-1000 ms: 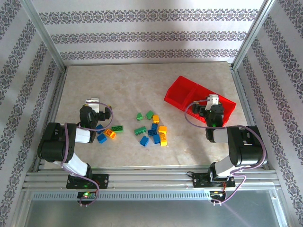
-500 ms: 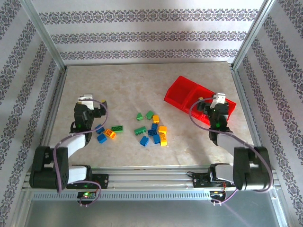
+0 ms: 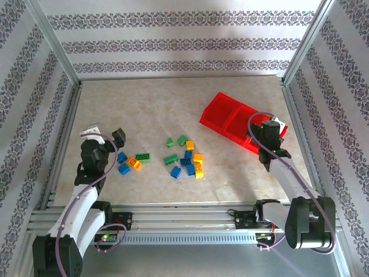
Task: Sort the legos into containers by color
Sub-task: Move the container to the top-center of the table.
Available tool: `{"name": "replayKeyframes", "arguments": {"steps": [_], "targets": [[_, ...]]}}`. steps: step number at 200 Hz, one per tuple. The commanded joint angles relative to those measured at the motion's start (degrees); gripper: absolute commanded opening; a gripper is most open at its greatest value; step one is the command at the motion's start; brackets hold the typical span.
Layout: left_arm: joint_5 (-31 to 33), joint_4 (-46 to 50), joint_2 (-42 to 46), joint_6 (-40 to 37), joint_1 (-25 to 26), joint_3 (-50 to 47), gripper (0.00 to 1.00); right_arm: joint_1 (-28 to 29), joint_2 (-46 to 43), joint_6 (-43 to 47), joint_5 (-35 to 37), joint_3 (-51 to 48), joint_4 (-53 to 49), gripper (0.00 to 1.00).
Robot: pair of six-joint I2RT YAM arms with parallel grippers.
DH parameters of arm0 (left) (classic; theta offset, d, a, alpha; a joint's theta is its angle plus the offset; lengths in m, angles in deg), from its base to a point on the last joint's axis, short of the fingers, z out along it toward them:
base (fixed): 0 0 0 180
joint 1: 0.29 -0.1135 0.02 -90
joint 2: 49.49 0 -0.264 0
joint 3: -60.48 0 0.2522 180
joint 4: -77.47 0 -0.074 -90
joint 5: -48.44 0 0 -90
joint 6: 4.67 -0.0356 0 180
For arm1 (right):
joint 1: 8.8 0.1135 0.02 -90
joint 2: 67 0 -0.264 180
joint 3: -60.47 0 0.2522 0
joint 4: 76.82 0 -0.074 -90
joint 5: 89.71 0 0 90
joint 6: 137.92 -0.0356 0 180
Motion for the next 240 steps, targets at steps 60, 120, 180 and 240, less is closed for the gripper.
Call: {"name": "replayKeyframes", "arguments": {"steps": [60,120,180,240], "targets": [[0.8,7.2,4.0,6.0,0.5,-1.2,1.0,3.0,8.6,-5.3,-2.5,5.4,-5.3,0.85],[2.7,9.4,2.3,7.5,0.5,0.2,1.0,3.4,19.0,-5.3,-5.1,12.4,-5.6,0.66],[2.6,10.2,2.5,7.6,0.5,0.2,1.0,7.0,25.9,-2.5,-6.7,17.2,-6.7,0.41],[3.0,10.7,3.8,7.0,0.5,0.0,1.0,11.5,32.0,4.5,-8.4,24.2,-10.5,0.31]]}}
